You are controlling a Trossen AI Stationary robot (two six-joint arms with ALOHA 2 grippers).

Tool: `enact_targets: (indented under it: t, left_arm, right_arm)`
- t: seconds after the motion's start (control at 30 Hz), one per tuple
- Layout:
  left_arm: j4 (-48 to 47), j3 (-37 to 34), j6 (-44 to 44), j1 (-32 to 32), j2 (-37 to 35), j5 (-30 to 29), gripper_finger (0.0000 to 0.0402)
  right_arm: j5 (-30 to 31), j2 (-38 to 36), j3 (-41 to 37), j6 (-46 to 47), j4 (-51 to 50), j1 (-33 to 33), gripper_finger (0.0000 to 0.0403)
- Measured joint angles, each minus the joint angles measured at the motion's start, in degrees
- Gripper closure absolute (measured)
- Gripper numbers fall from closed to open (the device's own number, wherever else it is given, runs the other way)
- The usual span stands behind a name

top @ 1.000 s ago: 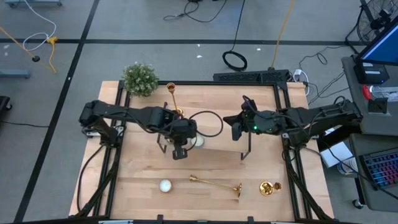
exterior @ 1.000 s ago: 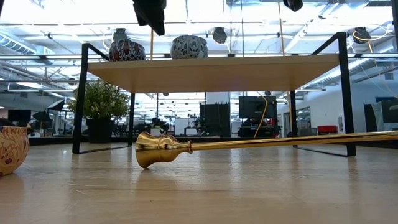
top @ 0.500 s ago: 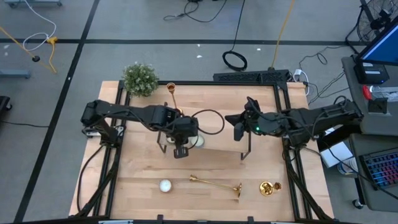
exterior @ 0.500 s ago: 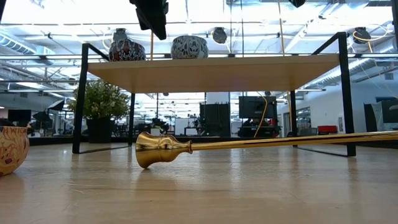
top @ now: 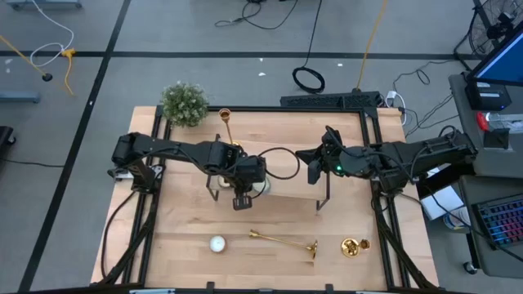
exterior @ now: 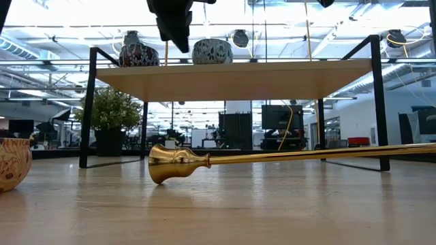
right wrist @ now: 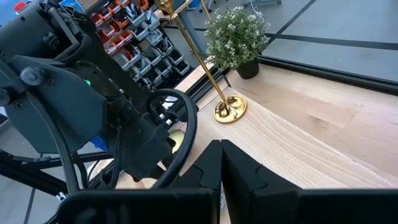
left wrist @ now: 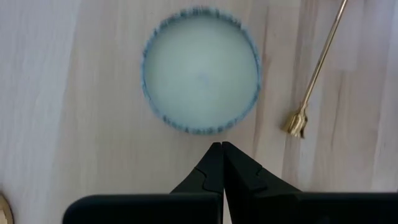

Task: Pick & Place candle stick holders
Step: Put the blue scented candle on the shelf

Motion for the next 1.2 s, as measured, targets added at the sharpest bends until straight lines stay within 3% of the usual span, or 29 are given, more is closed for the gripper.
enact_targets:
  t: [1.2]
  left_arm:
    - [2.3,0.0,0.5,1.6,0.0,0.1,0.0401]
  right_arm:
    - [0.1,0.0,0.0,0.0,-0.1,0.0,0.0403]
